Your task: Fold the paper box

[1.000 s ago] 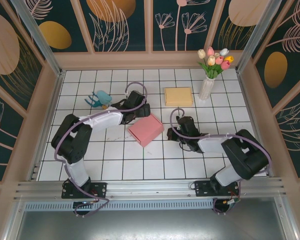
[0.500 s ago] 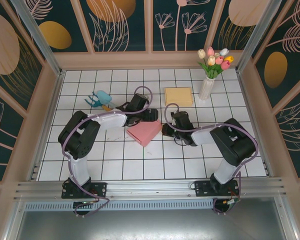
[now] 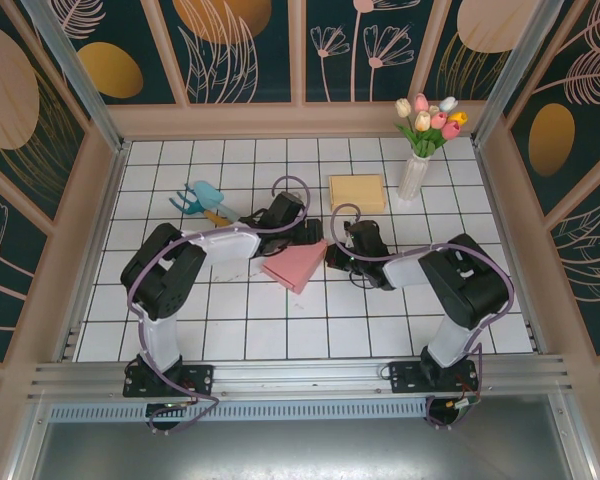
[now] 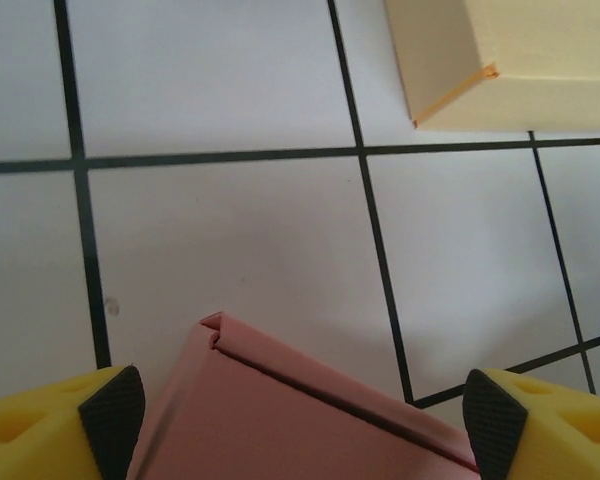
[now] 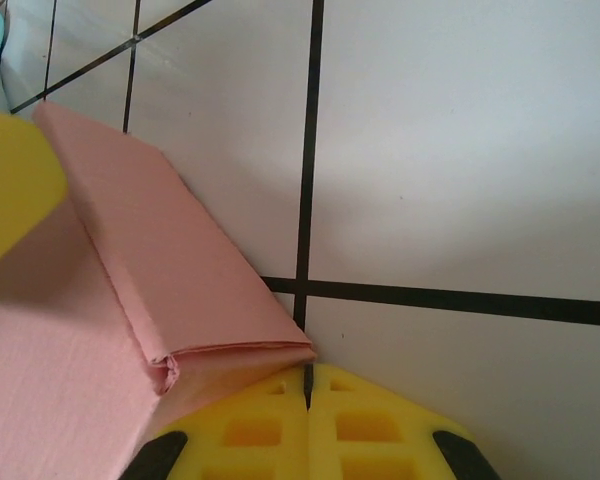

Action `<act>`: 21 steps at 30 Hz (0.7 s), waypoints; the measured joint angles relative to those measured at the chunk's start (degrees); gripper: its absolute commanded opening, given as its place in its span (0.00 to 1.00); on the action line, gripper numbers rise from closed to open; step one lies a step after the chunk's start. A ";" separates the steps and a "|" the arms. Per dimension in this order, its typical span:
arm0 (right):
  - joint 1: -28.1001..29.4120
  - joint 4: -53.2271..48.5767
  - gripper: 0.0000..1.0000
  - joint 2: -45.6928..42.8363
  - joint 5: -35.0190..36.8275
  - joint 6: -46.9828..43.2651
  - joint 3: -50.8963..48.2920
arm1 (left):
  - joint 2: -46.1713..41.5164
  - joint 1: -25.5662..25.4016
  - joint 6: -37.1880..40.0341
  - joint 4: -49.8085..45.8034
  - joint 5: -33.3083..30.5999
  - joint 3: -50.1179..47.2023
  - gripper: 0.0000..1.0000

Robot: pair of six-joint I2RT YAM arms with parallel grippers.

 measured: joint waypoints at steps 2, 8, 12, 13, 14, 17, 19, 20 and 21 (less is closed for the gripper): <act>0.04 -0.94 0.00 -1.66 0.44 -0.09 -1.16 | -1.27 -0.50 -1.16 -1.01 -0.57 -0.55 0.87; 0.17 -3.19 0.00 -9.75 1.29 -1.36 -5.62 | -11.80 1.66 -3.52 -0.50 -2.43 -9.09 0.91; 2.71 -4.09 0.00 -15.04 1.40 -1.22 -10.21 | -19.87 2.56 -3.89 2.32 -2.80 -17.66 0.89; 3.96 -4.37 0.00 -16.17 1.49 -0.94 -11.17 | -21.18 2.54 -3.89 3.02 -2.47 -19.76 0.89; 5.53 -4.42 0.00 -17.35 1.66 -0.59 -12.20 | -22.05 2.45 -3.87 3.69 -2.05 -21.70 0.89; 9.97 -3.67 0.00 -20.92 2.29 1.62 -15.41 | -23.04 2.45 -3.89 5.20 -1.05 -26.47 0.88; 12.87 -2.73 0.00 -23.06 3.19 3.48 -17.53 | -23.54 2.45 -3.93 6.32 -0.26 -29.03 0.88; 13.88 -2.49 0.00 -23.65 3.76 4.07 -18.10 | -23.91 2.45 -3.93 6.62 0.04 -29.90 0.88; 15.15 -2.43 0.00 -24.11 4.57 4.94 -18.53 | -24.41 2.43 -3.93 6.99 0.42 -30.75 0.88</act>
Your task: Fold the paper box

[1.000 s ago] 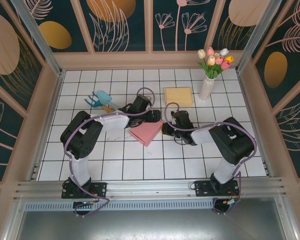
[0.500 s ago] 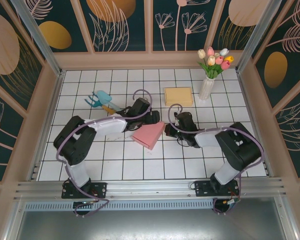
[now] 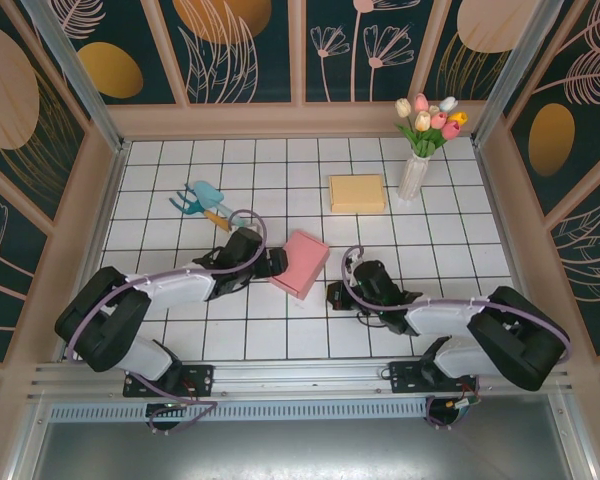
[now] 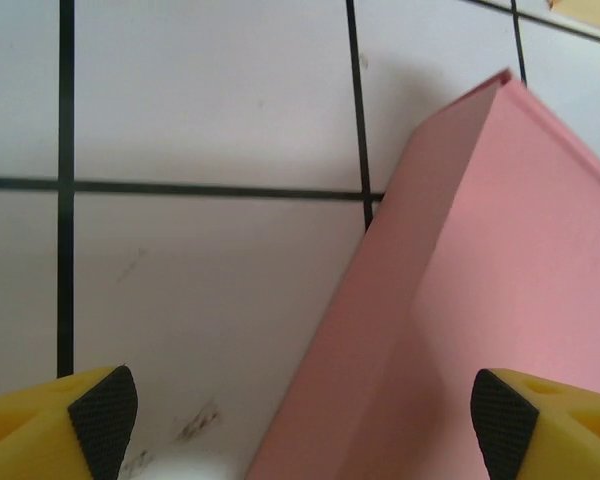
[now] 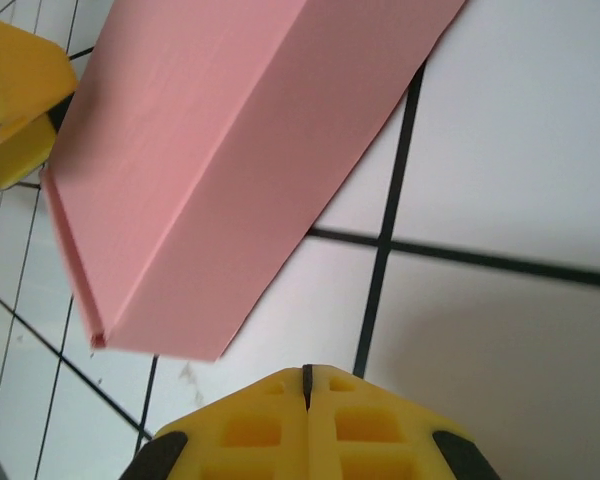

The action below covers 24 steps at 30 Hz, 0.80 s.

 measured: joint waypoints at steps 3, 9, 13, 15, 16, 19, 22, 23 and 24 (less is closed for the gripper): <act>2.91 0.57 0.00 -0.07 2.40 1.51 -0.11 | -0.85 -0.26 0.02 1.01 0.28 -0.90 0.88; 6.01 2.58 0.00 4.37 5.42 2.99 1.75 | 0.07 -0.66 -0.39 4.63 1.55 -0.98 0.88; 7.78 5.16 0.00 9.57 6.67 3.26 3.96 | 1.66 -2.25 -1.29 6.40 2.14 -0.98 0.87; 8.46 6.71 0.00 11.91 6.86 3.45 4.90 | 2.08 -3.52 -1.81 6.82 2.38 -0.98 0.87; 8.72 7.21 0.00 13.00 6.88 3.54 5.55 | 2.19 -4.11 -2.16 7.04 2.45 -0.98 0.87; 9.20 7.19 0.00 16.50 7.17 3.39 8.66 | 2.25 -5.42 -3.06 7.78 1.60 -1.01 0.87; 9.31 7.91 0.00 18.62 7.82 3.52 10.40 | 2.27 -5.46 -4.48 9.38 -1.18 -1.79 0.87; 9.40 8.70 0.00 19.06 8.15 3.80 10.40 | 2.29 -5.46 -5.22 9.86 -1.86 -2.21 0.87; 9.64 9.53 0.00 19.45 8.83 4.35 10.40 | 2.29 -5.49 -5.92 10.25 -2.38 -2.51 0.87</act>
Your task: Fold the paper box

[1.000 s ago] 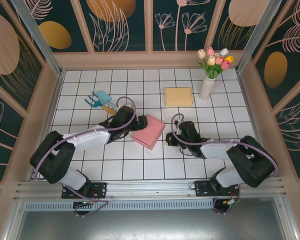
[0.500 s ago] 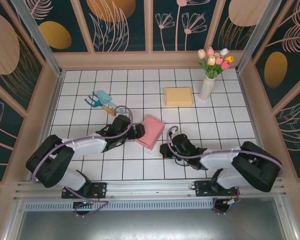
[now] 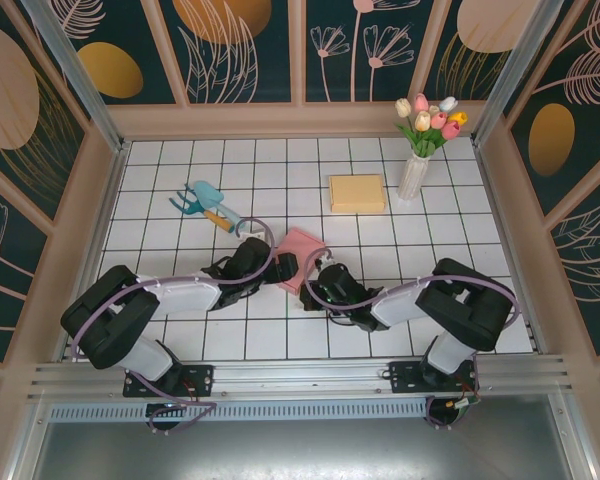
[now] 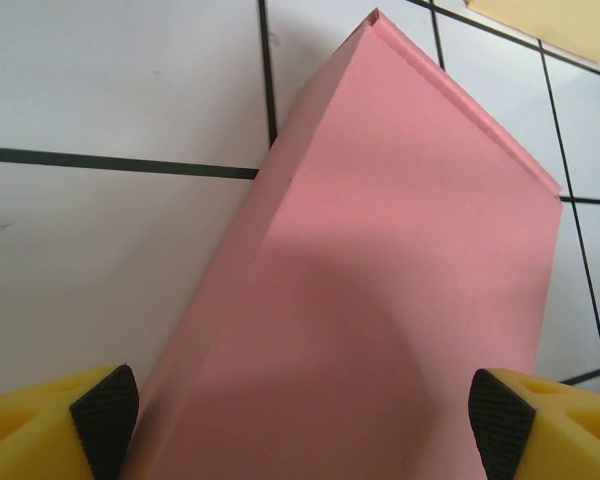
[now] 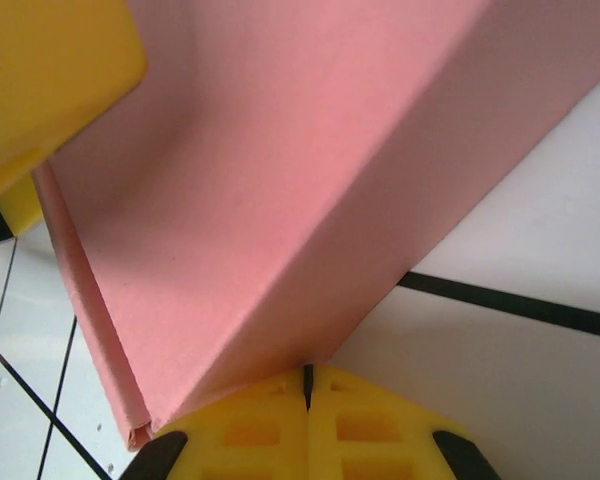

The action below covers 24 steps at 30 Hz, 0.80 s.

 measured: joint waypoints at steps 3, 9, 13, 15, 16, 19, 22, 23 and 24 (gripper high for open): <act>1.25 1.75 0.00 0.81 2.97 1.16 0.00 | 0.00 -0.02 -1.84 0.04 -2.05 0.07 0.89; 4.74 3.34 0.20 -2.36 10.49 1.79 -1.79 | -1.09 0.07 -3.78 -8.79 -9.40 5.68 0.92; 5.14 -1.51 0.58 -12.92 17.68 -0.72 -4.42 | -6.40 1.22 -6.08 -15.28 -17.75 7.78 0.93; 4.76 -5.55 0.77 -18.51 21.42 -4.07 -4.24 | -9.27 1.73 -7.89 -18.69 -21.24 7.82 0.91; 4.46 -7.17 0.79 -20.33 22.36 -5.88 -3.87 | -10.14 1.75 -8.79 -20.04 -22.14 7.74 0.91; -0.48 -13.11 0.79 -22.43 20.92 -13.94 -0.13 | -12.59 1.73 -12.66 -21.99 -21.86 5.49 0.90; -9.09 -17.70 0.78 -19.15 14.49 -21.07 6.12 | -14.93 0.83 -17.59 -21.88 -19.12 0.61 0.90; -11.72 -18.67 0.77 -17.31 12.46 -23.23 8.35 | -15.54 0.04 -19.32 -21.57 -18.01 -1.16 0.90; -13.84 -19.21 0.76 -15.30 10.40 -25.33 10.36 | -16.02 -0.90 -21.03 -21.20 -16.87 -2.73 0.90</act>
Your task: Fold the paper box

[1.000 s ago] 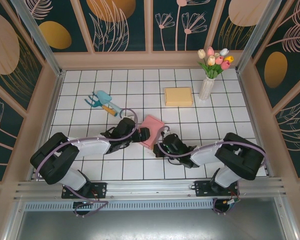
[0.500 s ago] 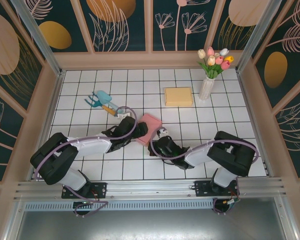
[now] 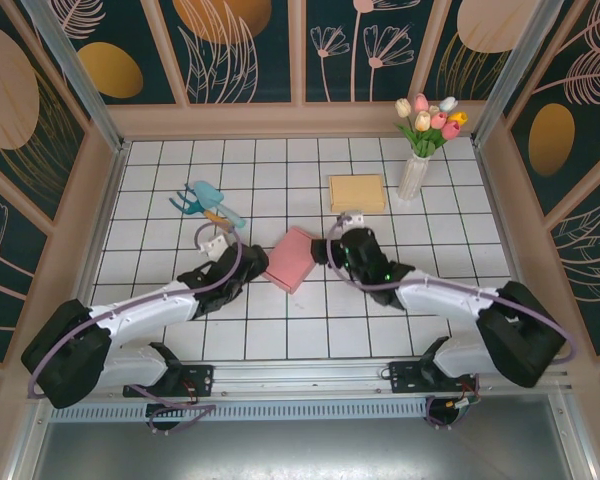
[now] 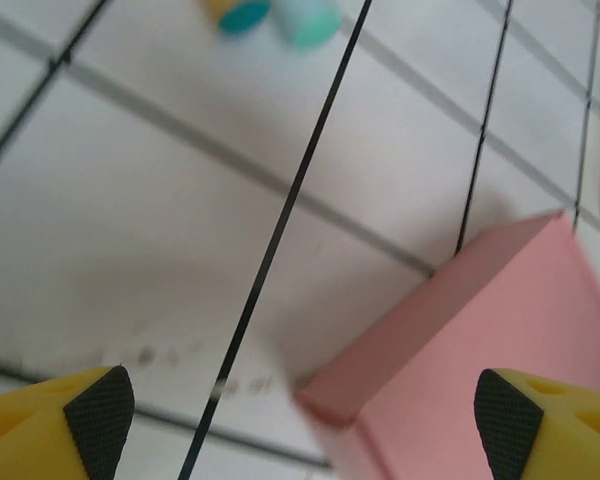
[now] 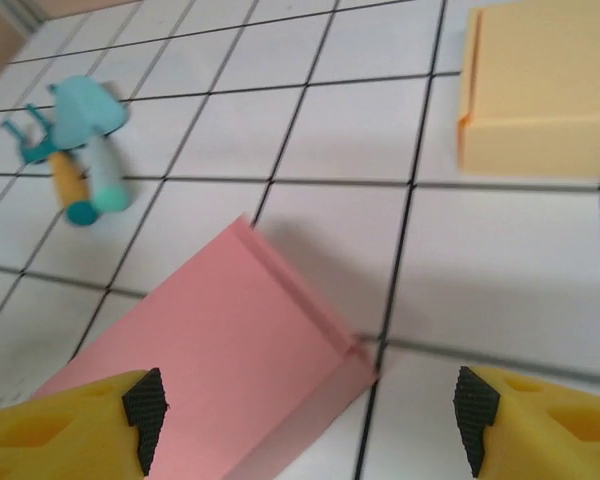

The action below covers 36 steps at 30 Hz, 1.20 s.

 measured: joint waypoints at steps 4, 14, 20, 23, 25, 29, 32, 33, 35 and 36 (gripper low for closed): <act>-3.87 -2.36 0.74 8.50 -7.82 -6.80 7.02 | -1.81 -2.91 -5.03 2.08 3.72 -3.17 0.89; -7.15 -4.85 0.70 23.30 -20.55 -13.57 16.00 | 4.26 -3.37 -9.70 14.32 10.03 -4.37 0.86; -8.02 -5.01 0.66 24.92 -25.14 -13.66 17.03 | 11.17 -3.37 -10.01 16.72 11.28 -0.70 0.83; -8.35 -5.11 0.65 24.92 -27.61 -13.64 17.00 | 13.46 -3.37 -8.79 16.85 10.16 2.58 0.83; -8.79 -5.14 0.64 24.90 -28.15 -13.62 16.83 | 14.58 -3.37 -7.15 16.02 8.48 4.81 0.83; -11.02 -4.76 0.62 24.24 -29.62 -13.07 16.09 | 17.99 -2.16 -2.19 14.58 6.16 9.70 0.83; -11.67 -4.79 0.63 23.26 -30.03 -12.24 15.82 | 20.79 0.76 1.44 13.99 5.99 13.11 0.83; -11.67 -4.74 0.62 23.04 -30.05 -12.04 15.82 | 21.77 2.19 2.67 14.01 6.05 14.27 0.83; -11.61 -4.50 0.63 22.73 -30.27 -11.43 15.91 | 23.76 5.11 5.09 14.01 6.45 16.83 0.83; -11.56 -4.39 0.63 22.73 -30.25 -10.97 16.13 | 24.72 6.27 6.23 14.01 6.62 18.27 0.83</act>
